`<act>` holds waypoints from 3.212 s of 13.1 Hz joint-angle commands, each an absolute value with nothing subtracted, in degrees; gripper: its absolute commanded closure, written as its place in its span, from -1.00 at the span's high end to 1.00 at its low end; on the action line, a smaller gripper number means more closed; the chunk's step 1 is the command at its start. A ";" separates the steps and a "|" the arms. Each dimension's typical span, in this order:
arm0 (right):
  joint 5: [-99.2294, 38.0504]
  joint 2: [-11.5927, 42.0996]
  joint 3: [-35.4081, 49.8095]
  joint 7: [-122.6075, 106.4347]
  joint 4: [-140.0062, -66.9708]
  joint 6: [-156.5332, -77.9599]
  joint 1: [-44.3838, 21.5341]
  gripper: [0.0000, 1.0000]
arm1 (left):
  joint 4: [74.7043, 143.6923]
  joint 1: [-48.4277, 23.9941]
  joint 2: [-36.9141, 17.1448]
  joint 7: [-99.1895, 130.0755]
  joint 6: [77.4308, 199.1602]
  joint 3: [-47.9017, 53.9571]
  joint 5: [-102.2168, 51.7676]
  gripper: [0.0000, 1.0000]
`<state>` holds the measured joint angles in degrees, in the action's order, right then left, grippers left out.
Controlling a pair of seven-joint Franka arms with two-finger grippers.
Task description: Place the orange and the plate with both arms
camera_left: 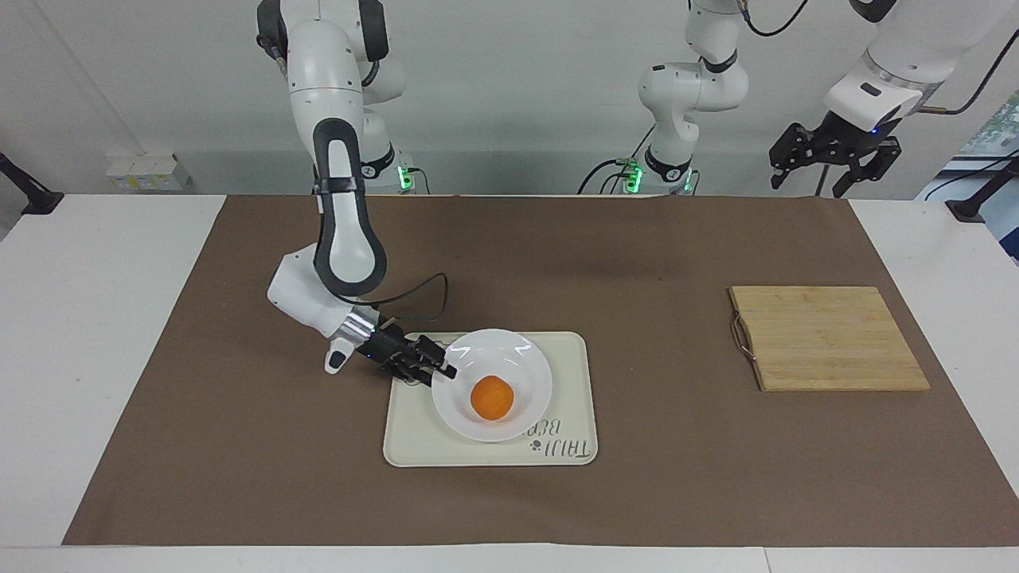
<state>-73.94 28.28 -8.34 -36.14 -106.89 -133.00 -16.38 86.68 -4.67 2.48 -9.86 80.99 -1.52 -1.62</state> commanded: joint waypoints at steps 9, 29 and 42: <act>-28.69 21.64 -8.96 -9.34 -102.66 -133.60 -15.91 1.00 | 88.33 -4.04 3.87 -10.20 81.56 -1.05 -1.49 1.00; -4.31 -1.31 -10.02 2.65 -108.89 -96.33 -4.05 1.00 | 88.33 -4.04 3.87 -10.20 81.56 -1.05 -1.49 1.00; 0.18 -4.57 -8.44 -3.16 -100.38 -92.64 -0.44 1.00 | 88.33 -4.04 3.87 -10.20 81.56 -1.05 -1.49 1.00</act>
